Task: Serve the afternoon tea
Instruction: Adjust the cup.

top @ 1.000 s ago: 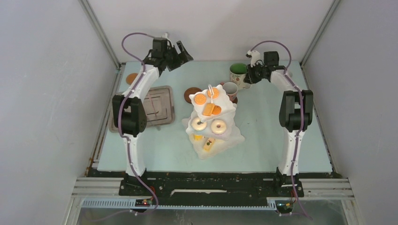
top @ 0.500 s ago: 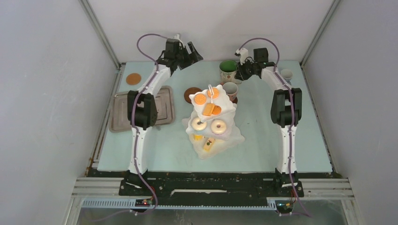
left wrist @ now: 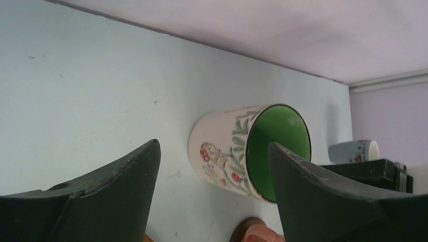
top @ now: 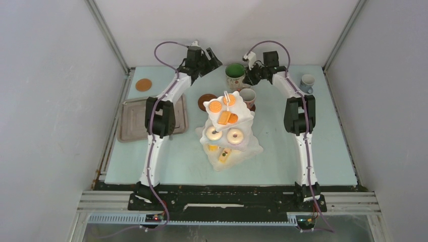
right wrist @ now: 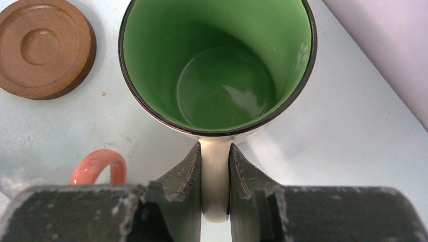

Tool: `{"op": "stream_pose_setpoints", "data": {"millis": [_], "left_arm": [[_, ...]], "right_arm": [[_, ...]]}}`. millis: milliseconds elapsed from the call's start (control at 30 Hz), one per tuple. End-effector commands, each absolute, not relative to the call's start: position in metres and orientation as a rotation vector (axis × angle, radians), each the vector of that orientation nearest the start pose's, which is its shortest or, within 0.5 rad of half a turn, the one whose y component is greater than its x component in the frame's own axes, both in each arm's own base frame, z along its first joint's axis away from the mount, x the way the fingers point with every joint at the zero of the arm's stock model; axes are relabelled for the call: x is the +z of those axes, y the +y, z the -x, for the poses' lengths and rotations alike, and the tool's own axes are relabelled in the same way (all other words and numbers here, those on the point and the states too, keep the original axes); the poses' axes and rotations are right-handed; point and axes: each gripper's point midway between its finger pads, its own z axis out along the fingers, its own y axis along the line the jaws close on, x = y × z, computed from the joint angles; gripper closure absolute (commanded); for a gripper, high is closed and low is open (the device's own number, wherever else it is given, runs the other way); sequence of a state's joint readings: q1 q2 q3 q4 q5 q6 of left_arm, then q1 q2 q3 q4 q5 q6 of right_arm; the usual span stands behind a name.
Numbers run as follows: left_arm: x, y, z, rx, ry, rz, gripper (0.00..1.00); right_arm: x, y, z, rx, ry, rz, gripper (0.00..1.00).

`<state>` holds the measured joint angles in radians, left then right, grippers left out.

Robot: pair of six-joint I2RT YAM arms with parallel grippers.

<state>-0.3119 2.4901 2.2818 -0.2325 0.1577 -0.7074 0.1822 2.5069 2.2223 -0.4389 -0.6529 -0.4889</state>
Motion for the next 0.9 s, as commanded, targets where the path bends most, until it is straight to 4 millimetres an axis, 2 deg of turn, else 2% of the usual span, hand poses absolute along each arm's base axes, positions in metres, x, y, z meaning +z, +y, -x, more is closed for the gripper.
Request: {"op": "stream_pose_setpoints", "data": {"millis": [0, 100, 233, 500, 700, 867], "left_arm": [[0.177, -0.260, -0.654, -0.700, 1.964, 0.338, 0.16], [0.186, -0.266, -0.654, -0.657, 1.927, 0.316, 0.14], [0.187, -0.272, -0.655, -0.652, 1.905, 0.346, 0.13], [0.164, -0.288, -0.647, -0.617, 1.954, 0.371, 0.20], [0.147, -0.296, -0.646, -0.621, 1.979, 0.406, 0.33], [0.138, -0.304, -0.640, -0.596, 2.010, 0.389, 0.40]], "right_arm": [[0.134, 0.232, -0.614, 0.543, 1.708, 1.114, 1.00], [0.138, 0.233, -0.612, 0.526, 1.696, 1.123, 1.00], [0.147, 0.238, -0.610, 0.516, 1.674, 1.130, 1.00], [0.153, 0.234, -0.612, 0.482, 1.664, 1.134, 1.00], [0.158, 0.235, -0.610, 0.466, 1.659, 1.135, 1.00], [0.159, 0.236, -0.607, 0.452, 1.660, 1.143, 1.00]]}}
